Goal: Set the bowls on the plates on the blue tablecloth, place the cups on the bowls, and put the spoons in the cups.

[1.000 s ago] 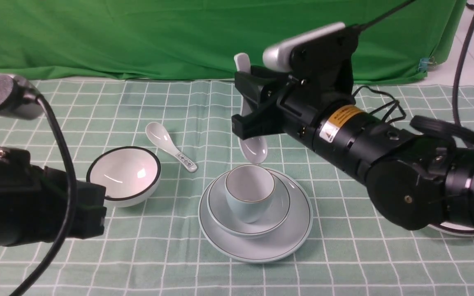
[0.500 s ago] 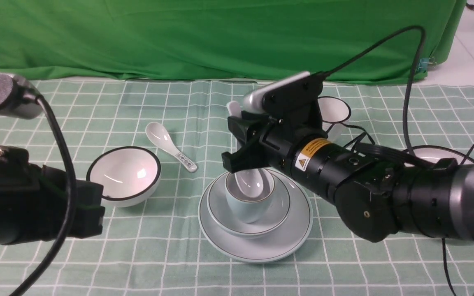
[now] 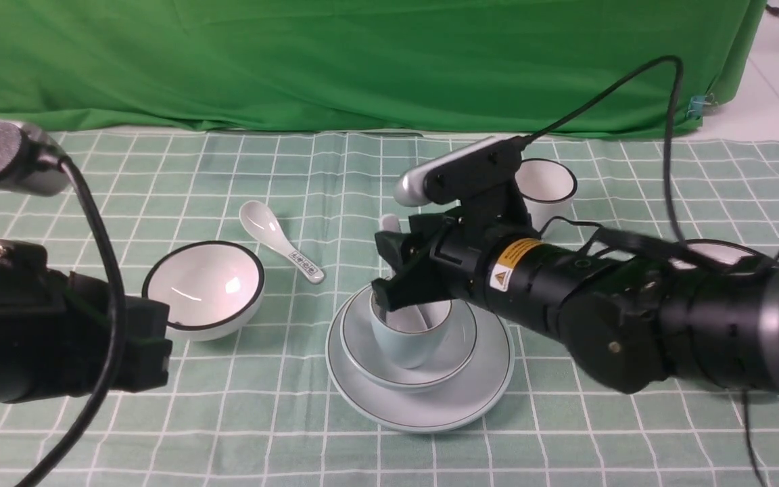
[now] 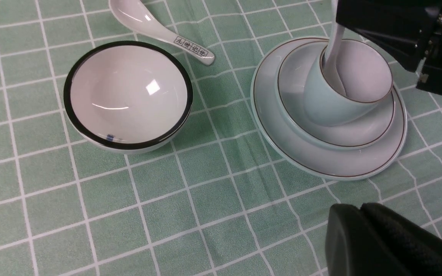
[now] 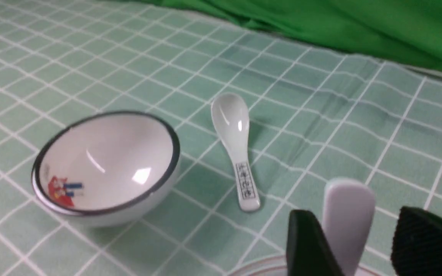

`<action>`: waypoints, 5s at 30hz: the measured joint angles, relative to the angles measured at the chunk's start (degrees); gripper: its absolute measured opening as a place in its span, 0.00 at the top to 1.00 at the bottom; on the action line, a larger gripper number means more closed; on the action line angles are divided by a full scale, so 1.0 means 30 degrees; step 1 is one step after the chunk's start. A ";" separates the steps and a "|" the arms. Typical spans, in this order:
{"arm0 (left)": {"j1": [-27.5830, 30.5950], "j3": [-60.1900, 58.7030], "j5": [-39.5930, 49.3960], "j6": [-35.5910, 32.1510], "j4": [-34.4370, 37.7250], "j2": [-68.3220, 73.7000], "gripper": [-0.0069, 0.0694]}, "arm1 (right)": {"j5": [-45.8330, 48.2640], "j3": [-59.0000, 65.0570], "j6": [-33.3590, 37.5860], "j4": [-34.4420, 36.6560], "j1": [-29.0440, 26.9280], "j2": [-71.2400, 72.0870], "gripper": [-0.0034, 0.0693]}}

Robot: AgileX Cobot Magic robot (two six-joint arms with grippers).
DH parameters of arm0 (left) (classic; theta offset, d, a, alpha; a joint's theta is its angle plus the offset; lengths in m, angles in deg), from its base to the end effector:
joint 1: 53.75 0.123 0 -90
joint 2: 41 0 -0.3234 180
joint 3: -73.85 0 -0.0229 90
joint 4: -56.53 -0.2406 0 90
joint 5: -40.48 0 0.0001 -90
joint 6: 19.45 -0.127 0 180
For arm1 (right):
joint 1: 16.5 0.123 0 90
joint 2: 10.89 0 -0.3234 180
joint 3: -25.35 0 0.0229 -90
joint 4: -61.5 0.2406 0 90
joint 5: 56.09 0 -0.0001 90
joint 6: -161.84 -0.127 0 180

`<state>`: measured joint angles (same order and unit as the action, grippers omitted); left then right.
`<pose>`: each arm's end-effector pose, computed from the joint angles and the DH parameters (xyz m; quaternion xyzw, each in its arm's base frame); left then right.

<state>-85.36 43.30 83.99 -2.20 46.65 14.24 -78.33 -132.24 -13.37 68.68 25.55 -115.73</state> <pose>0.1373 -0.0669 0.3500 0.1433 0.8894 -0.1033 0.4216 0.3089 0.2706 0.2749 -0.2593 0.7506 0.2097 0.5704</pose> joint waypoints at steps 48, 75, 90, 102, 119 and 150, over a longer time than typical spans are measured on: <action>0.0000 -0.3991 -0.0318 -0.0115 0.1063 -1.1236 0.90 | 0.9090 1.0287 -0.1299 -0.2741 -0.5014 3.0825 0.85; 0.7805 -1.0518 -1.0297 -1.1980 0.8312 -1.5871 0.89 | 0.9029 1.0287 -0.1299 -0.2741 -0.5014 3.0825 0.79; 1.1301 -1.5991 -1.0456 -1.2778 0.7631 -1.6109 0.89 | 0.9029 1.0287 -0.1368 -0.2741 -0.5014 3.0825 0.73; 1.1301 -1.5991 -1.0409 -1.2778 0.5753 -1.6109 0.89 | 0.9029 1.0287 -0.1368 -0.2741 -0.5014 3.0825 0.71; 1.1301 -1.5991 -1.0402 -1.2778 0.5738 -1.6109 0.89 | 0.9029 1.0287 -0.1385 -0.2741 -0.5014 3.0825 0.67; 1.1327 -1.5991 -1.0255 -0.9845 0.6846 -1.6109 0.89 | 0.9029 1.0287 -0.1385 -0.2741 -0.5014 3.0825 0.62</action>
<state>-51.38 -4.67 53.22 -31.74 67.19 -34.08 -51.25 -101.38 -17.53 60.46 10.51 -23.25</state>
